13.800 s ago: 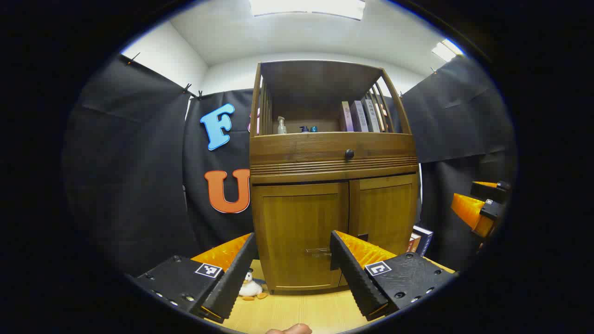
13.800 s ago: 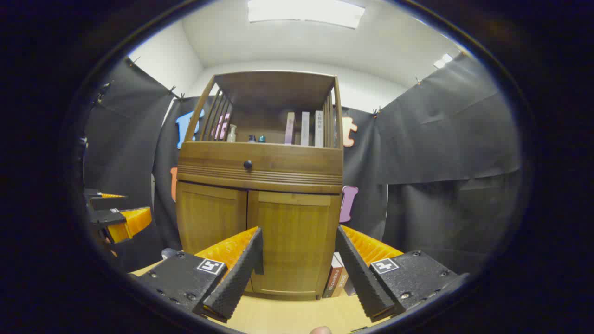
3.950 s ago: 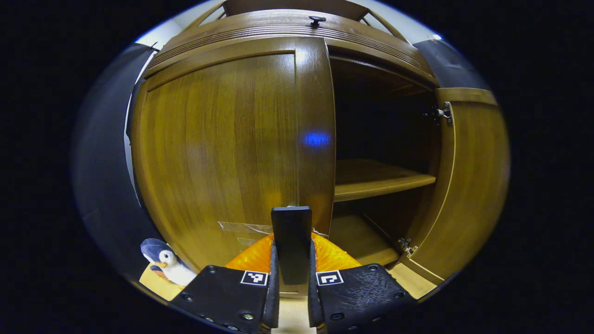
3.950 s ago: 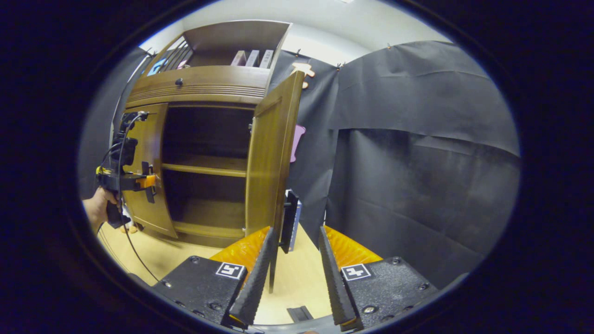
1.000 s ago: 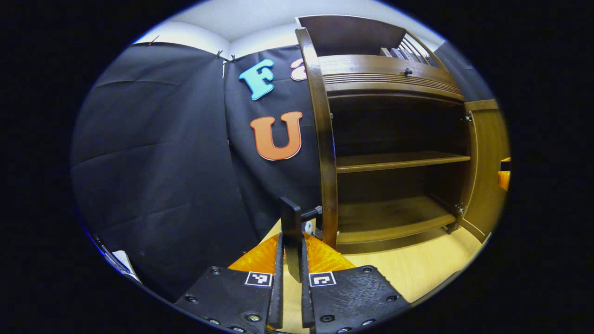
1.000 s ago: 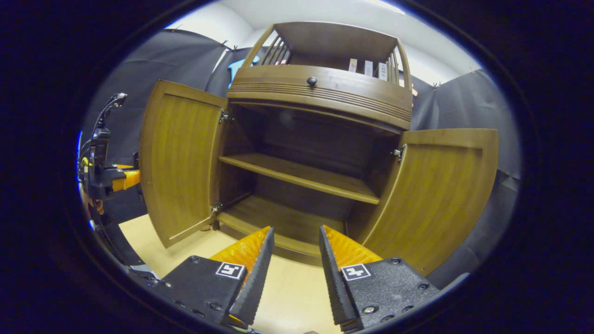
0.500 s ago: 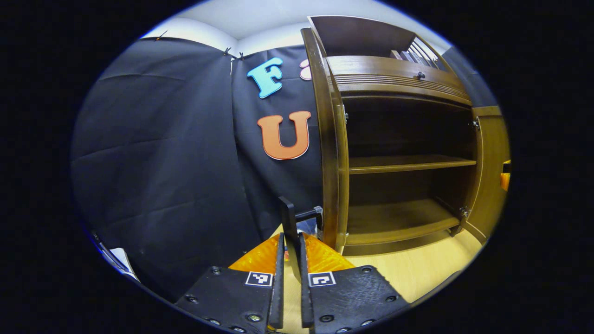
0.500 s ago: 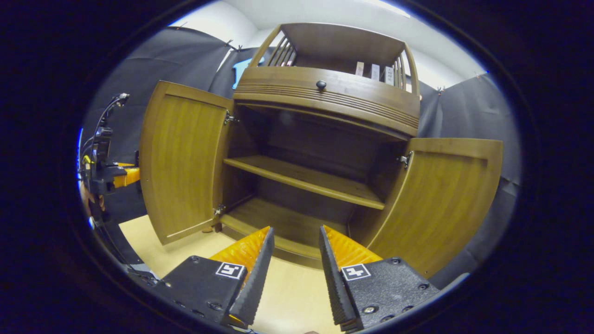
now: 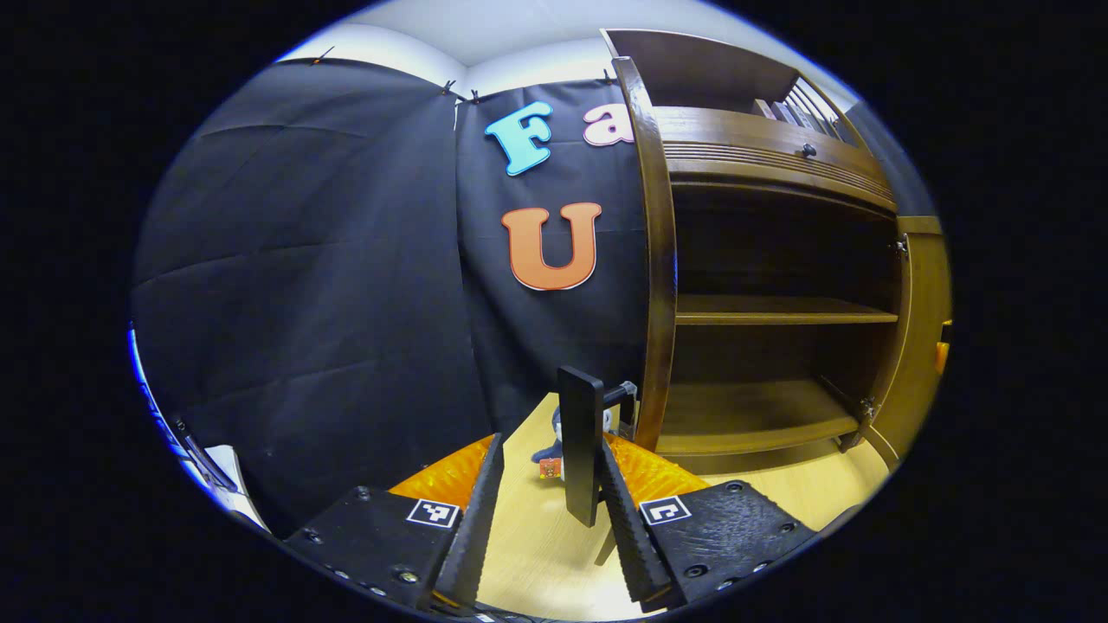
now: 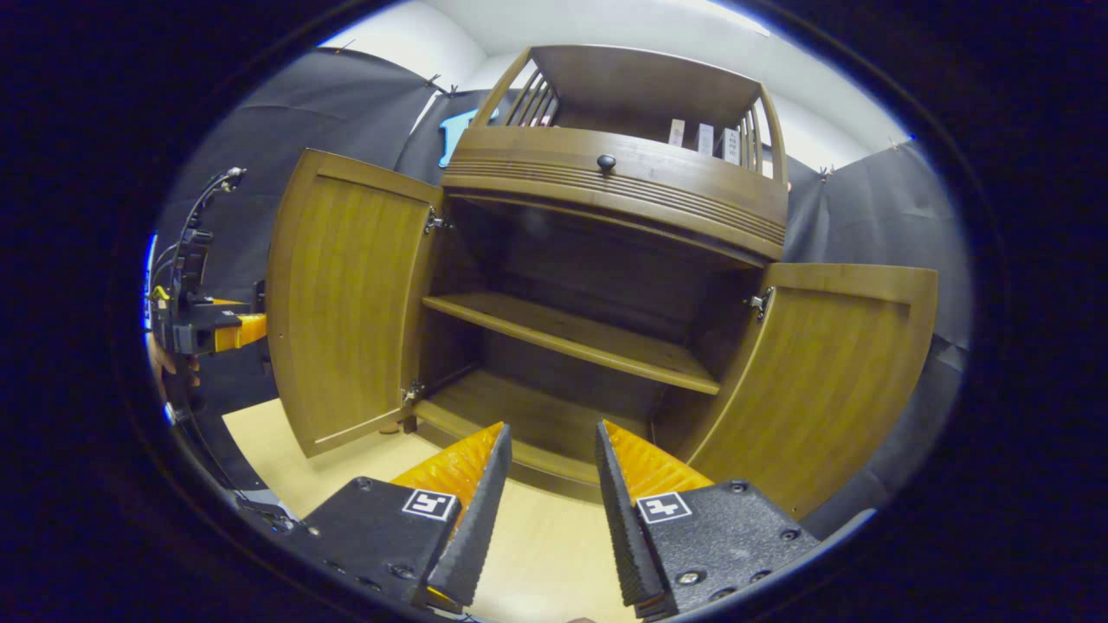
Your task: Open the right door of the double-door shoe cabinet with the right hand, and open the left door with the left hand.
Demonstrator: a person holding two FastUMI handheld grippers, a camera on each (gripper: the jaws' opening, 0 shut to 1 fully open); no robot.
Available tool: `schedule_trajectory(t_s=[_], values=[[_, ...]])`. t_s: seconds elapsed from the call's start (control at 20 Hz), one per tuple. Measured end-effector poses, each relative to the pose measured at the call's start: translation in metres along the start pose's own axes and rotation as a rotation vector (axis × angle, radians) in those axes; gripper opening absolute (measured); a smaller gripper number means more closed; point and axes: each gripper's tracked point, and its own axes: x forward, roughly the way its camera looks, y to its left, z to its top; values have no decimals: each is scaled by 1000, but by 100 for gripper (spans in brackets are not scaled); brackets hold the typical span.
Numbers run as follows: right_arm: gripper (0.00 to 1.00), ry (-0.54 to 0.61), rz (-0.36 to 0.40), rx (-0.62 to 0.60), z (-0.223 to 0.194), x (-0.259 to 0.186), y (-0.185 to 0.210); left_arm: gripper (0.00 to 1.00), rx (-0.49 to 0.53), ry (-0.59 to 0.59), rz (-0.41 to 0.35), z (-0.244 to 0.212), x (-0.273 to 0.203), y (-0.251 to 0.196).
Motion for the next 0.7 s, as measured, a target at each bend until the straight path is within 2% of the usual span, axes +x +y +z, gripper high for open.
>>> schedule_trajectory(t_s=[0.05,0.1,0.15,0.3,0.45,0.5,0.55,0.7], values=[[63,1,1,0,-1,1,0,60,7,-18,7,5,-3,0],[63,5,2,-1,-2,1,-1,67,11,-29,10,8,-6,0],[63,7,1,-2,-4,1,-2,57,12,-40,8,13,-6,-1],[63,5,11,2,-2,1,0,57,22,-63,16,22,-14,0],[63,-12,17,3,4,0,0,80,25,-109,12,41,-28,-5],[63,-17,17,4,6,-1,-1,82,26,-123,7,46,-33,-9],[63,-21,19,6,8,-1,-1,77,30,-139,3,51,-37,-13],[63,-37,20,17,15,-3,-4,77,36,-190,-22,69,-52,-32]])
